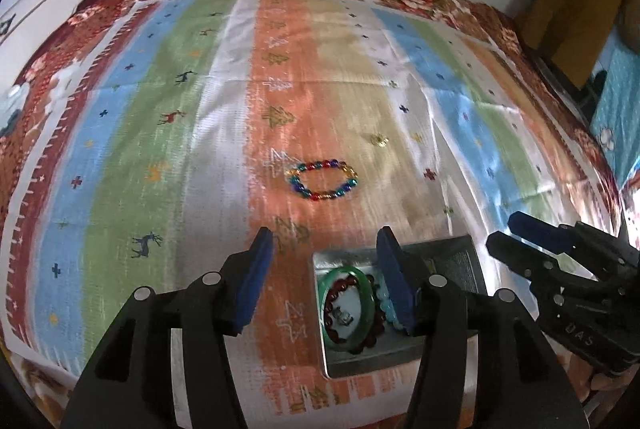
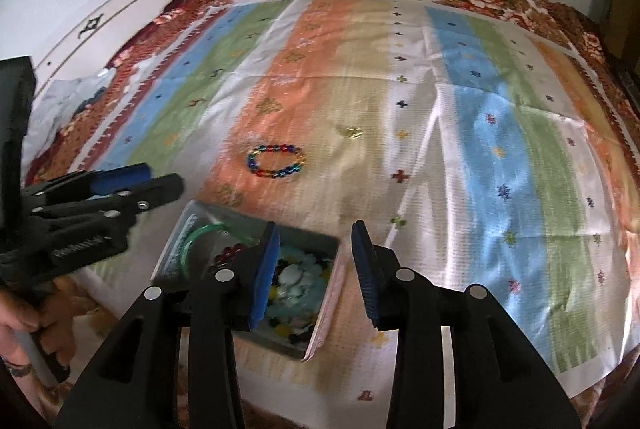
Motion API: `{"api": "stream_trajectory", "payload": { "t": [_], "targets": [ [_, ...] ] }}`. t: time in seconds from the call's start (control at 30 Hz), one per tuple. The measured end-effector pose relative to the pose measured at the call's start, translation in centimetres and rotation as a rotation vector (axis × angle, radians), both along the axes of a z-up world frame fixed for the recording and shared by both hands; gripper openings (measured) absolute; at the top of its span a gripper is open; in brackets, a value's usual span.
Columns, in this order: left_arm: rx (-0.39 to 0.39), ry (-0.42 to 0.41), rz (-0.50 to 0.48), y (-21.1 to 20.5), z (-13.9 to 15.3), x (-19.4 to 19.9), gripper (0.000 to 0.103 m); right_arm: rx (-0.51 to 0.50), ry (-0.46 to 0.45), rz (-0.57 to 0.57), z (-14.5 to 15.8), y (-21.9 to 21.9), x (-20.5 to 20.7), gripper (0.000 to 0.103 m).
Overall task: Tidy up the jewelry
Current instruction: 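Move both tools toward the multicolor bead bracelet and small gold charm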
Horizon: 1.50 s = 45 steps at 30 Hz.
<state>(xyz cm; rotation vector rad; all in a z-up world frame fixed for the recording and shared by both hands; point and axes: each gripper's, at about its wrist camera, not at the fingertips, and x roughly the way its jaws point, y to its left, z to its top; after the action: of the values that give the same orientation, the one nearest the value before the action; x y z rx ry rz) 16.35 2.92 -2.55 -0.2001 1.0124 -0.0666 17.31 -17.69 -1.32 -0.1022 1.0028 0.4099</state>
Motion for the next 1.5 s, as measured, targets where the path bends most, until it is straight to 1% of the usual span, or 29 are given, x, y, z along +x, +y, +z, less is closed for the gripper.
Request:
{"api": "stream_trajectory", "payload": {
  "t": [0.13, 0.23, 0.4, 0.53, 0.63, 0.8, 0.93, 1.1, 1.27, 1.5],
  "targets": [
    [-0.017, 0.03, 0.017, 0.7, -0.7, 1.2, 0.054, 0.003, -0.004, -0.027, -0.1, -0.4, 1.1, 0.043],
    [0.007, 0.04, 0.017, 0.8, -1.0, 1.8, 0.054, 0.011, -0.003, -0.031, -0.2, -0.5, 1.9, 0.047],
    [0.026, 0.043, -0.004, 0.5, -1.0, 2.7, 0.056, 0.015, 0.005, -0.054, -0.6, -0.9, 3.7, 0.047],
    [0.043, 0.035, -0.005, 0.4, -1.0, 3.8, 0.056, 0.06, 0.019, -0.083, -0.6, -1.2, 5.0, 0.048],
    [0.045, 0.057, -0.016, 0.3, -1.6, 4.6, 0.056, 0.044, 0.011, -0.078, -0.8, -0.6, 5.6, 0.048],
    [0.061, 0.087, -0.013, 0.6, -2.4, 5.8, 0.056, 0.042, 0.049, -0.073, -1.8, 0.3, 7.3, 0.048],
    [0.029, 0.096, -0.007, 1.2, -2.6, 6.6, 0.056, 0.029, 0.047, -0.063, -1.9, 0.7, 7.7, 0.048],
    [0.03, 0.1, -0.01, 1.3, -2.7, 7.7, 0.056, 0.014, 0.054, -0.067, -2.4, 1.0, 8.8, 0.048],
    [0.058, 0.109, -0.031, 0.9, -3.1, 8.7, 0.056, -0.003, 0.053, -0.064, -2.7, 1.4, 9.6, 0.048],
    [0.077, 0.13, -0.046, 0.8, -4.0, 10.0, 0.056, -0.027, 0.055, -0.07, -3.2, 2.0, 10.9, 0.048]
  ]
}}
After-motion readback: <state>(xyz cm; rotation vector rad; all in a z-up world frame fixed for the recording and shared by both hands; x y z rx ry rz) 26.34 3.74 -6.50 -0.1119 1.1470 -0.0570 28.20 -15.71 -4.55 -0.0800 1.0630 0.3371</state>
